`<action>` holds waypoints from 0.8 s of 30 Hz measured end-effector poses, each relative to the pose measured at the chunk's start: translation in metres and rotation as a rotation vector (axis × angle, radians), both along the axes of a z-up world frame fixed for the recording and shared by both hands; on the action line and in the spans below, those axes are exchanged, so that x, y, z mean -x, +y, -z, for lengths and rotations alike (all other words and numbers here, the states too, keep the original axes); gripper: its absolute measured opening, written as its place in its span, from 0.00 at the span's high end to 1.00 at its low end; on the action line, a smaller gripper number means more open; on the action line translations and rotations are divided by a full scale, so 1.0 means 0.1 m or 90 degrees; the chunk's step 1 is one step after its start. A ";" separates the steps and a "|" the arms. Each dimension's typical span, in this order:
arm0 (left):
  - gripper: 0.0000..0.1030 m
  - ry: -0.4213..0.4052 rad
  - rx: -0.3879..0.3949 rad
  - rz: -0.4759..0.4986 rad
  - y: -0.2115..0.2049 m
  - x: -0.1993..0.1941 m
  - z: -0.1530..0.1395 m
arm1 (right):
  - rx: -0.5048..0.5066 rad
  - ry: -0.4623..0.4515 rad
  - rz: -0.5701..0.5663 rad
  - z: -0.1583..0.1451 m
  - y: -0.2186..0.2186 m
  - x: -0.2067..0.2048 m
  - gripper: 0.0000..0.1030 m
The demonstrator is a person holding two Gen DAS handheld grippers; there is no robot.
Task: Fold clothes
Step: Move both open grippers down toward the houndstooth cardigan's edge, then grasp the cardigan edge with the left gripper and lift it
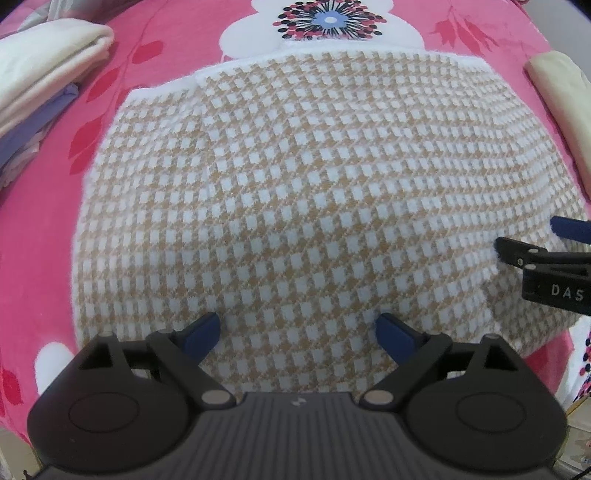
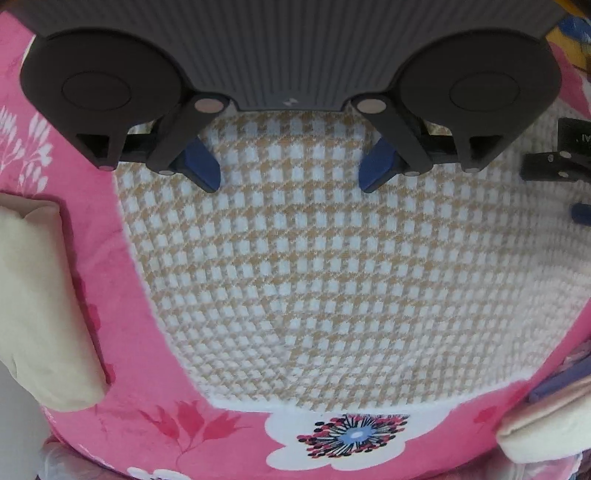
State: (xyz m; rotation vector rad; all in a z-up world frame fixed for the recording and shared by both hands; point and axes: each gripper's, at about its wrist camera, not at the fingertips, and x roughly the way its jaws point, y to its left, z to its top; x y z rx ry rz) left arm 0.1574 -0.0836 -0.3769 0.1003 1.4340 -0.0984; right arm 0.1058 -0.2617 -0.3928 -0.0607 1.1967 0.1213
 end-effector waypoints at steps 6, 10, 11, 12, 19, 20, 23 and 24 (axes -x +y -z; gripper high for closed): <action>0.09 0.002 0.001 0.000 0.01 -0.01 0.01 | 0.005 -0.002 0.003 0.00 0.05 0.00 0.17; 0.09 0.000 0.003 0.001 0.01 -0.01 0.01 | 0.004 -0.001 0.002 -0.01 0.05 0.01 0.16; 0.09 0.000 0.004 0.002 0.01 0.00 0.02 | 0.004 0.000 0.002 -0.01 0.04 0.00 0.16; 0.09 0.000 0.006 0.003 0.02 0.00 0.02 | 0.004 0.000 0.001 -0.01 0.05 0.01 0.15; 0.21 -0.058 0.089 0.012 0.34 0.20 -0.18 | 0.006 0.007 -0.007 0.01 0.05 -0.02 0.14; 0.21 -0.078 0.107 0.013 0.43 0.26 -0.25 | 0.006 0.008 -0.009 0.01 0.05 -0.03 0.13; 0.20 -0.173 0.158 -0.008 0.81 0.49 -0.48 | 0.004 0.013 -0.015 0.01 0.04 -0.05 0.12; 0.20 -0.201 0.168 -0.021 0.94 0.56 -0.54 | 0.004 0.014 -0.016 0.01 0.04 -0.06 0.12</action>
